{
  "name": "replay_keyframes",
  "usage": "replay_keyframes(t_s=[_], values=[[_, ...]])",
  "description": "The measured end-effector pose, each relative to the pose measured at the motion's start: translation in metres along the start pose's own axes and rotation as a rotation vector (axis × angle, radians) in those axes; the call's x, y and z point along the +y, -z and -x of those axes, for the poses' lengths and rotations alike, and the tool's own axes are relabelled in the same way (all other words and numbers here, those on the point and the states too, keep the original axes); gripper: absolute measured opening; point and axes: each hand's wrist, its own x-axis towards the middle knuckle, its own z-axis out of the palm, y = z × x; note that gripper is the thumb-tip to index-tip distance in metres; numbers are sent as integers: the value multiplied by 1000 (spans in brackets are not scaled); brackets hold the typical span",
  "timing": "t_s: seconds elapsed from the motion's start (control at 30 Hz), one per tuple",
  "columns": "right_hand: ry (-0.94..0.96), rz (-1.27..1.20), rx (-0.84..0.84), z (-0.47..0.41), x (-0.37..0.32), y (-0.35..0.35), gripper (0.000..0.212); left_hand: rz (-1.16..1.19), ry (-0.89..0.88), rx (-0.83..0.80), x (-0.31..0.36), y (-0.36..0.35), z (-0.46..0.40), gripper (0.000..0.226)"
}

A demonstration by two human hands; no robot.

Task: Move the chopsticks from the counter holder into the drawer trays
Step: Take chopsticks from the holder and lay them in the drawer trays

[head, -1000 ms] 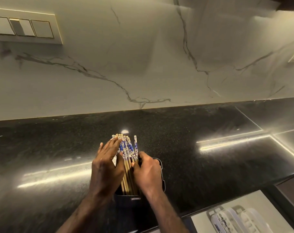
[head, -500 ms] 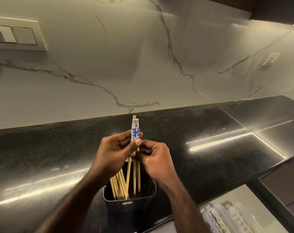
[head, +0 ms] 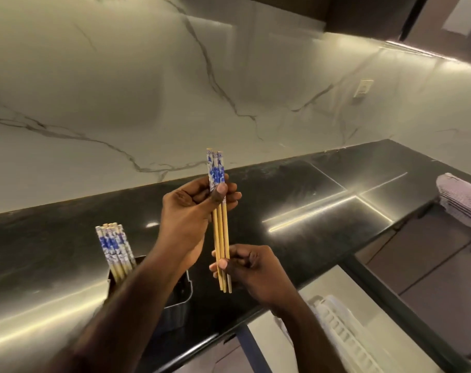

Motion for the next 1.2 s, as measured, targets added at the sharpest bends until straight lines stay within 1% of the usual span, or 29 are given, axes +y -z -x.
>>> replay_keyframes(t_s=[0.13, 0.27, 0.43, 0.5, 0.53, 0.63, 0.73, 0.83, 0.9, 1.0, 1.1, 1.2], values=[[-113, -33, 37, 35, 23, 36, 19, 35, 52, 3, -30, -44, 8, 31], [-173, -66, 80, 73, 47, 82, 19, 48, 89, -7, -71, -90, 23, 29], [-304, -85, 123, 128, 86, 157, 14, -3, 185, 9, -149, -148, 51, 25], [-381, -66, 127, 148, 111, 185, 6, -39, 242, 9, -187, -167, 64, 23], [-431, -41, 140, 157, 125, 198, 7, -72, 273, 13, -207, -175, 70, 23], [-560, 45, 157, 178, 172, 225, 12, -237, 381, 72, -269, -187, 88, 22], [-688, 147, 142, 191, 216, 237, 12, -461, 487, 119, -329, -185, 109, 7], [-804, 226, 114, 196, 253, 235, 21, -607, 595, 109, -371, -174, 126, 10], [-859, 308, 70, 195, 274, 231, 21, -689, 664, 100, -393, -167, 135, 12], [-939, 434, -23, 192, 297, 227, 17, -921, 670, -6, -417, -158, 142, 19], [-999, 481, -60, 185, 315, 223, 14, -1061, 633, -83, -433, -151, 146, 29], [-1027, 525, -49, 173, 326, 218, 29, -1216, 515, -173, -448, -143, 143, 41]])
